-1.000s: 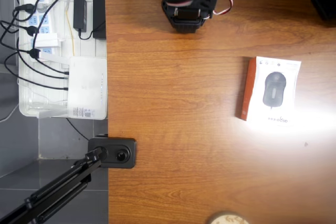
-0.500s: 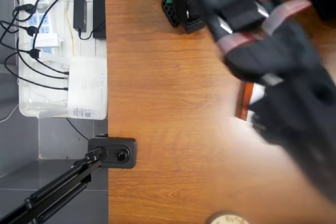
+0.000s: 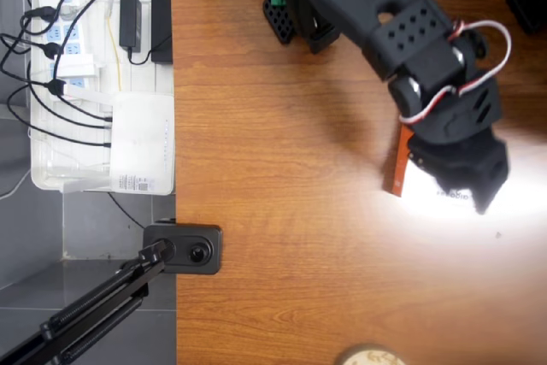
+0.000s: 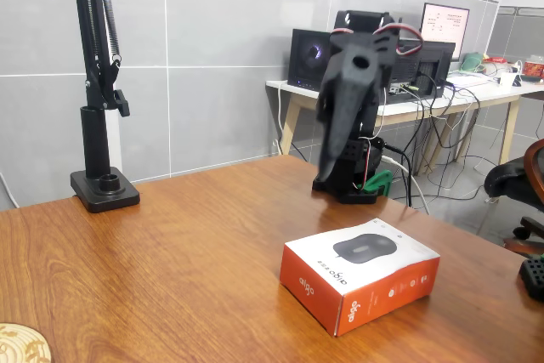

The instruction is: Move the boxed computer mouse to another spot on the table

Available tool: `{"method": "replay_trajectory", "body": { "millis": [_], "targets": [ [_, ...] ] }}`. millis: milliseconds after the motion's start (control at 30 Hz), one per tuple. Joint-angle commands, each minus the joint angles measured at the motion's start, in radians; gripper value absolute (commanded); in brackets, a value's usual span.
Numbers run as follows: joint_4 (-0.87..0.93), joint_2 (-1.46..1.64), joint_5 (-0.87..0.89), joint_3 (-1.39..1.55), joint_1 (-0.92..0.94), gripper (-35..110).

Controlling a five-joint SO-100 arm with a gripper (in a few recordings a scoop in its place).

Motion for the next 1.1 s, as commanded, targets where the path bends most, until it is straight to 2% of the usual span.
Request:
{"method": "replay_trajectory", "body": {
  "millis": [0, 67, 100, 433, 800, 1067],
  "targets": [
    [-0.048, -0.078, -0.026, -0.063, -0.040, 68],
    [-0.083, -0.166, -0.021, -0.118, -0.064, 97],
    [-0.092, -0.213, -0.020, -0.152, -0.075, 104],
    [0.054, -0.457, -0.021, -0.388, -0.190, 104],
    [0.391, -0.456, 0.041, -0.463, -0.319, 104],
    [0.588, -0.520, 0.160, -0.472, -0.368, 89]
  ]
}}
